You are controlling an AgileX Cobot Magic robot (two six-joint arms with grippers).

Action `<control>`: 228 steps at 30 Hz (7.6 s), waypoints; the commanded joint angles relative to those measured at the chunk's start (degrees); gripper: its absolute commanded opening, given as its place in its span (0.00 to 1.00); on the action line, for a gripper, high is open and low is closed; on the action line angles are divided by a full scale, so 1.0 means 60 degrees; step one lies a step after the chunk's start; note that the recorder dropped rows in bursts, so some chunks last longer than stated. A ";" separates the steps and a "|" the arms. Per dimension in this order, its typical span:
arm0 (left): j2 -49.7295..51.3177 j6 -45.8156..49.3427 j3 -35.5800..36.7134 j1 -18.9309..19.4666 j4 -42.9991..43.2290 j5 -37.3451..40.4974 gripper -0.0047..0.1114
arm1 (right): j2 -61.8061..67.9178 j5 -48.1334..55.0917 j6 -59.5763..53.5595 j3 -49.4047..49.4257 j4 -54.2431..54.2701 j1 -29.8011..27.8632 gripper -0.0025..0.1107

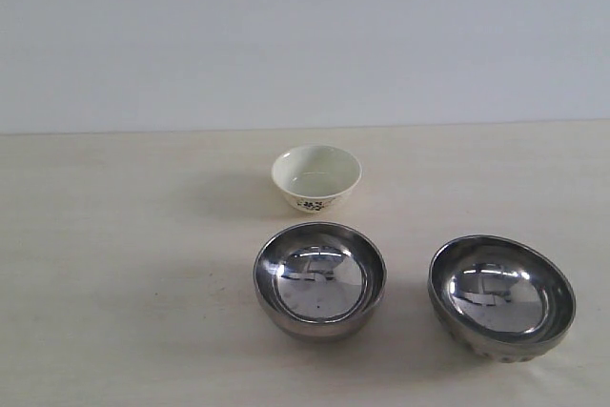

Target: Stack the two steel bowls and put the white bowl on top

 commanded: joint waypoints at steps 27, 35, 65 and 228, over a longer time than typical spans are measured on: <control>-0.0036 0.0008 0.0036 0.0014 -0.0029 0.0010 0.08 | 0.0217 -0.4124 0.1897 -0.3052 -0.0053 0.0044 0.02; -0.0036 0.0008 0.0036 0.0014 -0.0029 0.0010 0.08 | 0.2436 -0.0894 0.0626 -0.6067 -0.0053 0.0721 0.02; -0.0036 0.0008 0.0036 0.0014 -0.0029 -0.0010 0.08 | 1.4020 0.5985 -0.0952 -1.0235 -0.0031 0.1064 0.65; -0.0036 0.0008 0.0036 0.0014 -0.0029 -0.0010 0.08 | 1.7595 0.2638 -0.4215 -1.2019 0.4276 0.2952 0.46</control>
